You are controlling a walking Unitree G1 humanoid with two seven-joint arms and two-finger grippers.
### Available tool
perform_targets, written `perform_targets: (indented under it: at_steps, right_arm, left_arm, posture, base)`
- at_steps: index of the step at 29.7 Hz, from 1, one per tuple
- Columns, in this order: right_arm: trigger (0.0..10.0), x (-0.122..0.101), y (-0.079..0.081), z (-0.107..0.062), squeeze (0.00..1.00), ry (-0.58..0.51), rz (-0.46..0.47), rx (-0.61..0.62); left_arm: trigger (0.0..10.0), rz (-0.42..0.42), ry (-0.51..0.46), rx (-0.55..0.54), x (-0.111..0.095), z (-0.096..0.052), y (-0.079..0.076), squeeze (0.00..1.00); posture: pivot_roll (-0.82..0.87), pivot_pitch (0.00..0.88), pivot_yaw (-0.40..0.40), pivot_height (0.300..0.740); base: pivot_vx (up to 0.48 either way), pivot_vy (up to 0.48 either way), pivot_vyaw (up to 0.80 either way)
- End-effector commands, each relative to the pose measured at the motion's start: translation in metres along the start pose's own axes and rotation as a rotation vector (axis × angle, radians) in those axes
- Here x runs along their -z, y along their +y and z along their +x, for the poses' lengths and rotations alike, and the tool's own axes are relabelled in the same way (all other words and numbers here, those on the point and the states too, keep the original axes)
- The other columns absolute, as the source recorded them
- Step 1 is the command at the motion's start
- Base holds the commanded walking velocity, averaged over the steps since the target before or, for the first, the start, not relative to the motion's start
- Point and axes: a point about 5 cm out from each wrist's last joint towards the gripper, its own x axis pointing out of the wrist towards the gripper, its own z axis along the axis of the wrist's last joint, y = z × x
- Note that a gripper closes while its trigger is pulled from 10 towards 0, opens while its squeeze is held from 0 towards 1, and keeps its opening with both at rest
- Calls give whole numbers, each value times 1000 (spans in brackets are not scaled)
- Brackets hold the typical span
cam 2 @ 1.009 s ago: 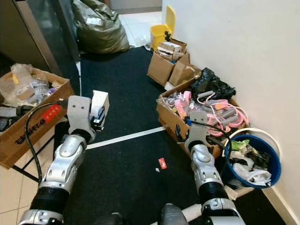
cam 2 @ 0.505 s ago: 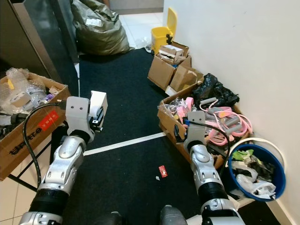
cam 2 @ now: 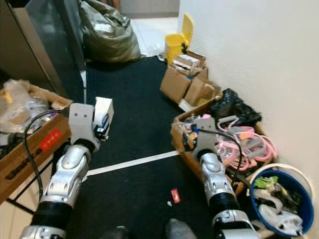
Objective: Picking trash to rubbish bin
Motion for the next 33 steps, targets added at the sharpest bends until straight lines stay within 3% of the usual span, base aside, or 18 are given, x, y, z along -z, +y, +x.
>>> perform_targets:
  at_steps: [1,33]
  right_arm:
    - [10000,-2,0,1,0,-7,2,0]
    - [10000,-3,1,3,0,-10,-6,-12]
  left_arm:
    - [10000,11,2,-3,0,0,2,0]
    - [10000,15,1,-4,0,0,1,0]
  posture:
    - [-49,6,-37,740]
    - [-48,2,-44,740]
  base:
    - [292,0,575]
    - [292,0,640]
